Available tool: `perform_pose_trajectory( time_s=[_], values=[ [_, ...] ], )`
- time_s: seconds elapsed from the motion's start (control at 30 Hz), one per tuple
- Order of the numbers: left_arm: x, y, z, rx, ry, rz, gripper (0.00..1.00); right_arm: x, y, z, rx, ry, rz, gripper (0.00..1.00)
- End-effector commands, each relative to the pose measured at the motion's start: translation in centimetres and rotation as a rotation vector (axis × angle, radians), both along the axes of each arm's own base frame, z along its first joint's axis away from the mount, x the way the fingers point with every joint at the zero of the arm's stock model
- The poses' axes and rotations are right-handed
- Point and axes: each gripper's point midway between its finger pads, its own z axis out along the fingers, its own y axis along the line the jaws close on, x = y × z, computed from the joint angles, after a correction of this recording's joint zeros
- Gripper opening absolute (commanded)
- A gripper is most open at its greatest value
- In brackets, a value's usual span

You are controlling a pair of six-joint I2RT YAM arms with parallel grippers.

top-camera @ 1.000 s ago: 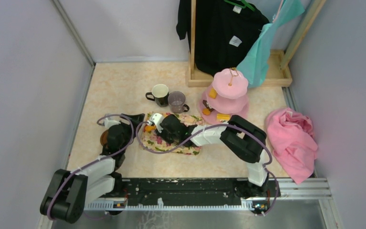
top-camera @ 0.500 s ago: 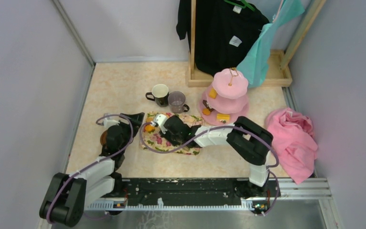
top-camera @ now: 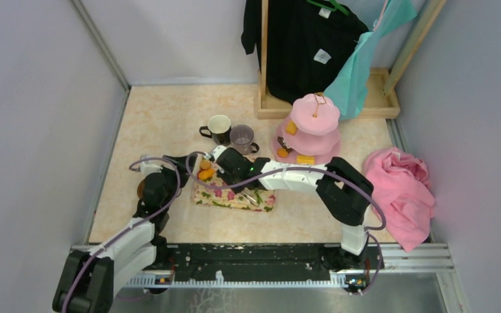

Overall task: Serve the afternoon tea
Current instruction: Pick up the clamp from the center of the board, then pick up the desert from the tray.

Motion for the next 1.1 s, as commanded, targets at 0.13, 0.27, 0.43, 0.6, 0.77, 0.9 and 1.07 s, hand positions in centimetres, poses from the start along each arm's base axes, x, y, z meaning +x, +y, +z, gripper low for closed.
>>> perform_pose_trajectory(
  time_s=[0.13, 0.27, 0.43, 0.6, 0.77, 0.9, 1.07],
  values=[
    [-1.2, 0.0, -0.3, 0.016, 0.013, -0.022, 0.85, -1.2, 1.7, 3.0, 0.074, 0.104, -0.15, 0.08],
    [-1.5, 0.0, -0.3, 0.02, 0.015, -0.024, 0.85, -1.6, 1.6, 0.7, 0.083, 0.138, -0.208, 0.13],
    [-1.7, 0.0, -0.2, 0.03, 0.02, -0.03, 0.85, -1.3, 2.1, -1.0, 0.127, 0.131, -0.26, 0.19],
    [-2.0, 0.1, -0.4, 0.037, 0.03, -0.032, 0.85, -0.9, 2.0, -1.9, 0.145, 0.08, -0.301, 0.36],
    [-2.2, 0.2, -0.2, 0.049, 0.031, -0.033, 0.85, -1.3, 2.1, -2.1, 0.161, 0.005, -0.286, 0.57],
    [-2.4, 0.2, -0.2, 0.055, 0.034, -0.04, 0.85, -1.6, 1.8, -1.9, 0.179, -0.045, -0.278, 0.63],
    [-2.6, -0.2, -0.4, 0.06, 0.043, -0.064, 0.85, -2.1, 0.9, -1.1, 0.228, -0.105, -0.27, 0.68]
  ],
)
